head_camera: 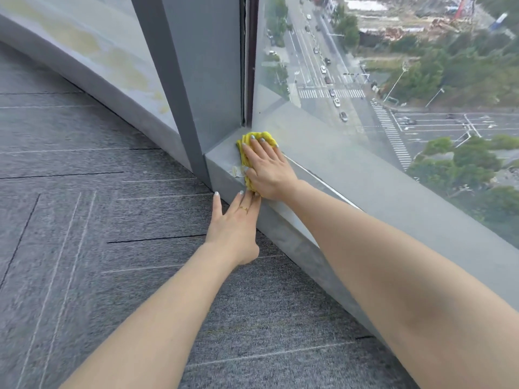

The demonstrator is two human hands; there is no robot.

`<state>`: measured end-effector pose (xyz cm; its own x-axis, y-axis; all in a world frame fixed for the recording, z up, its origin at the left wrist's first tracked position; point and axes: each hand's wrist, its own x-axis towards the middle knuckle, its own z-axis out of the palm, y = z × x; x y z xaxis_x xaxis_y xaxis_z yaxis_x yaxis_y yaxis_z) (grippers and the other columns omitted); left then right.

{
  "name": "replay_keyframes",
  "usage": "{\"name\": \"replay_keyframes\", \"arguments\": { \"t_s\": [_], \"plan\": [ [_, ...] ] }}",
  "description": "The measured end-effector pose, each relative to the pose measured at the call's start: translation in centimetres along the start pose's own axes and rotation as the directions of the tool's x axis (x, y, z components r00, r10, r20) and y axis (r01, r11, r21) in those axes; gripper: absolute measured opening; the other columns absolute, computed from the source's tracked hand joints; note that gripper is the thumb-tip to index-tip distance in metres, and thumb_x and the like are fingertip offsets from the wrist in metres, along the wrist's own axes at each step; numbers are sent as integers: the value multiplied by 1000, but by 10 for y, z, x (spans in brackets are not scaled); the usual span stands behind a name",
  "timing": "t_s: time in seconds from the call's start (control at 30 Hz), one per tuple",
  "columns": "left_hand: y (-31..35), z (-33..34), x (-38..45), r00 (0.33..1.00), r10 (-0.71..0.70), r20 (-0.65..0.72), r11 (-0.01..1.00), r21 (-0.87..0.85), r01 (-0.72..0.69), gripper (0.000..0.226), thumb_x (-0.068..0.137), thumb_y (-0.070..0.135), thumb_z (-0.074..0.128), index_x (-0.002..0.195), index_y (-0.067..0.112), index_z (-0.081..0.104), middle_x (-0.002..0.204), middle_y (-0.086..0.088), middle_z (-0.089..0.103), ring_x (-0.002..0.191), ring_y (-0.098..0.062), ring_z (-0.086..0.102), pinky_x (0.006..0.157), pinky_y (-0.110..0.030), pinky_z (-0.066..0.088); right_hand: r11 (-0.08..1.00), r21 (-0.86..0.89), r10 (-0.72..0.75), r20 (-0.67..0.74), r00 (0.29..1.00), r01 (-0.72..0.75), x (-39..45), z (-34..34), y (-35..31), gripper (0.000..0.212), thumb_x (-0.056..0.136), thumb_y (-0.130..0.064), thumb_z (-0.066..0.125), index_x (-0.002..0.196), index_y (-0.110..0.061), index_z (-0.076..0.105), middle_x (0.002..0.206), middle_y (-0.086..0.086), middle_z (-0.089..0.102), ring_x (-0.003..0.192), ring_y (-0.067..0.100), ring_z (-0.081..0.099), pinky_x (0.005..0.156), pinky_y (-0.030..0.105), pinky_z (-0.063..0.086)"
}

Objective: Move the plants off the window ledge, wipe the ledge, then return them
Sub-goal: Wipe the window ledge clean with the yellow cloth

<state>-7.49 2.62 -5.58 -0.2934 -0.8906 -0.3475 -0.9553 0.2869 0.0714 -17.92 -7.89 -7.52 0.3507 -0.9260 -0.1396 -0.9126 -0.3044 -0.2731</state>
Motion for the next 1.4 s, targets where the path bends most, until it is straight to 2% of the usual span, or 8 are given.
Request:
{"name": "replay_keyframes", "arguments": {
  "t_s": [0.23,0.5,0.83,1.03,1.13,1.23,1.3,1.4],
  "plan": [
    [-25,13,-30,999,42,12,985,165,-44,77,86,14,41,146,14,-7,158,0,-5,144,-15,-9,112,-55,-10,998,50,-46,-49,998,48,-71,3,12,53,97,-24,32,148,-23,20,160,-3,11,148,18,4,118,33,-2],
    [-12,0,-19,992,-54,-114,999,-13,53,79,86,16,37,145,15,-14,157,0,-14,144,-16,-11,114,-52,-5,987,50,156,-72,985,-153,-220,12,71,60,91,-46,10,149,-28,13,154,-15,2,140,-3,-11,114,19,-14],
    [-3,31,-3,976,-36,215,998,48,27,76,87,15,36,146,14,-11,157,1,-11,142,-18,-19,108,-57,-16,908,-10,413,-141,900,-419,-287,31,75,67,90,-60,31,146,-24,27,152,-6,22,141,11,15,115,28,2],
    [12,37,-24,960,-76,271,983,-142,118,73,88,10,35,147,18,-7,158,1,-2,144,-15,-11,111,-55,-14,905,-51,409,-171,896,-423,-285,44,58,94,59,-15,75,143,-14,33,149,6,38,139,23,29,115,33,9],
    [25,30,-68,935,-110,338,859,-441,260,72,91,13,37,146,22,-8,157,2,14,141,-11,19,116,-48,-5,877,118,479,-125,869,-466,-282,34,40,79,72,-4,67,144,-14,35,152,2,31,142,25,30,119,36,15],
    [39,-4,-119,889,-30,457,517,-754,405,65,96,20,39,147,25,0,151,9,29,96,-7,58,100,-26,36,566,575,650,128,749,-590,-277,-14,13,51,90,-6,47,139,-22,45,138,-2,51,119,18,53,95,23,44],
    [45,-29,-150,851,-28,525,260,-818,514,56,96,23,42,146,21,17,143,10,38,120,-14,49,99,-27,34,154,779,702,347,622,-608,-274,-49,-12,45,90,-2,41,126,-24,57,112,-2,62,83,16,56,65,20,47],
    [50,-69,-195,798,-36,601,-57,-799,599,41,94,26,45,135,24,40,132,4,52,116,-16,52,97,-31,36,-314,802,630,576,521,-508,-282,-97,-58,46,80,5,39,112,-17,65,88,5,65,71,21,55,63,30,44]
  ]
}}
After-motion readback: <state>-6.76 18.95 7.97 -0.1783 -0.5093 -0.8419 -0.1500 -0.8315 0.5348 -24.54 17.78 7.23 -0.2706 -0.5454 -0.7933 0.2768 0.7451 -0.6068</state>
